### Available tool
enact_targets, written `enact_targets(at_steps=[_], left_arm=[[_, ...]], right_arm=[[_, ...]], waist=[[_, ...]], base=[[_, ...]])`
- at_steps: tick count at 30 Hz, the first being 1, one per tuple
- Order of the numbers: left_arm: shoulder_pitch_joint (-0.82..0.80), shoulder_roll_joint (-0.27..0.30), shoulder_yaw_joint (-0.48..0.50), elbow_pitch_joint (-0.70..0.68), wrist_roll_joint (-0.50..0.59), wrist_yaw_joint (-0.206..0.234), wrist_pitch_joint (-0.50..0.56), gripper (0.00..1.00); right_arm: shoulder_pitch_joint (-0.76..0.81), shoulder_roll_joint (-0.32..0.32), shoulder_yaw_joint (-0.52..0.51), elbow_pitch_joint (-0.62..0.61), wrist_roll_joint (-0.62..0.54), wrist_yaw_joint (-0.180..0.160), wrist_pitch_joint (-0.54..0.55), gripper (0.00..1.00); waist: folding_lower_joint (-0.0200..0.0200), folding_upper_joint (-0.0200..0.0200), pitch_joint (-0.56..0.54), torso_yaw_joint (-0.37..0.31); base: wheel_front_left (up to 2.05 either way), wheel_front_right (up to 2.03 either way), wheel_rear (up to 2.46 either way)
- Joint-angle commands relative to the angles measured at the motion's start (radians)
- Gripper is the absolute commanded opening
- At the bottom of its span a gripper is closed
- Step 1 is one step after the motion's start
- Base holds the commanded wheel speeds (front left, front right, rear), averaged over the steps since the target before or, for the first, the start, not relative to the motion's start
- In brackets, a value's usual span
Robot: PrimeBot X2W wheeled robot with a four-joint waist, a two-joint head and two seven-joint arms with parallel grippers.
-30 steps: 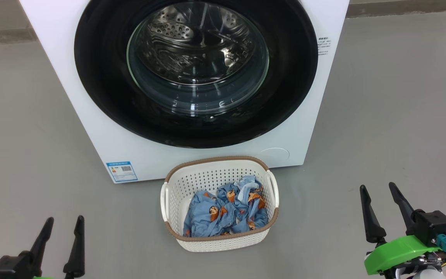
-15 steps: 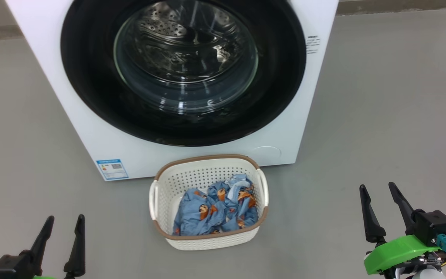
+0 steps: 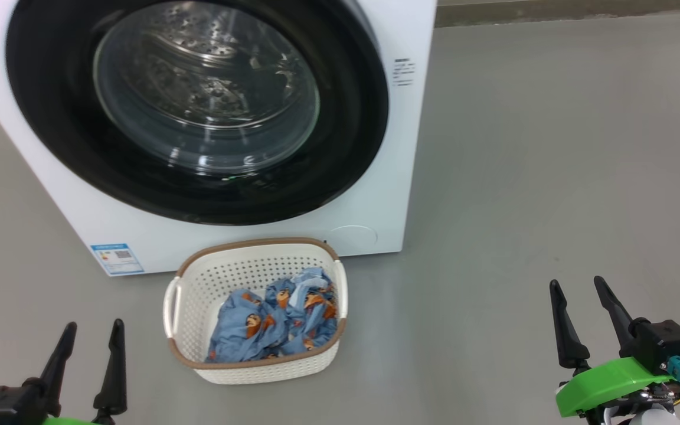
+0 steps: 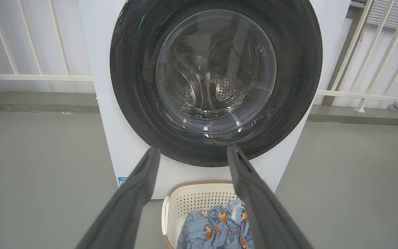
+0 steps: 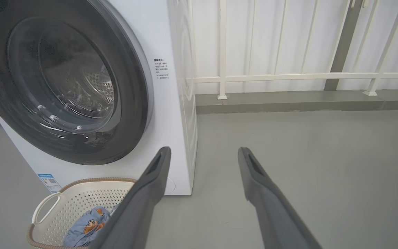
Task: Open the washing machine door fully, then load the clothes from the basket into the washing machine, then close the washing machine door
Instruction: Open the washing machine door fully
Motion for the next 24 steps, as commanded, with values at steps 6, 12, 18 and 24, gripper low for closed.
enact_targets(at_steps=[6,12,18,24], left_arm=[[-0.022,0.024,0.02,-0.049,0.006,-0.003,-0.009,1.0],[-0.016,0.029,0.006,-0.059,-0.006,-0.003,-0.009,1.0],[-0.016,0.034,0.007,-0.049,-0.014,-0.003,-0.009,1.0],[-0.017,0.035,0.011,-0.046,-0.011,-0.003,-0.009,1.0]], right_arm=[[-0.038,-0.007,0.033,-0.037,0.027,-0.001,-0.012,1.0],[-0.037,-0.007,0.033,-0.037,0.035,-0.001,-0.012,1.0],[-0.036,-0.007,0.034,-0.039,0.042,-0.001,-0.012,1.0],[-0.041,-0.007,0.031,-0.036,0.049,-0.001,-0.012,1.0]], waist=[[0.0,-0.0001,-0.003,-0.001],[0.0,-0.0001,-0.004,-0.001],[0.0,-0.0001,-0.006,-0.003],[0.0,-0.0001,-0.005,-0.006]], base=[[0.56,0.56,-1.11],[0.12,0.12,-0.23],[0.0,0.0,0.0],[0.0,0.0,0.0]])
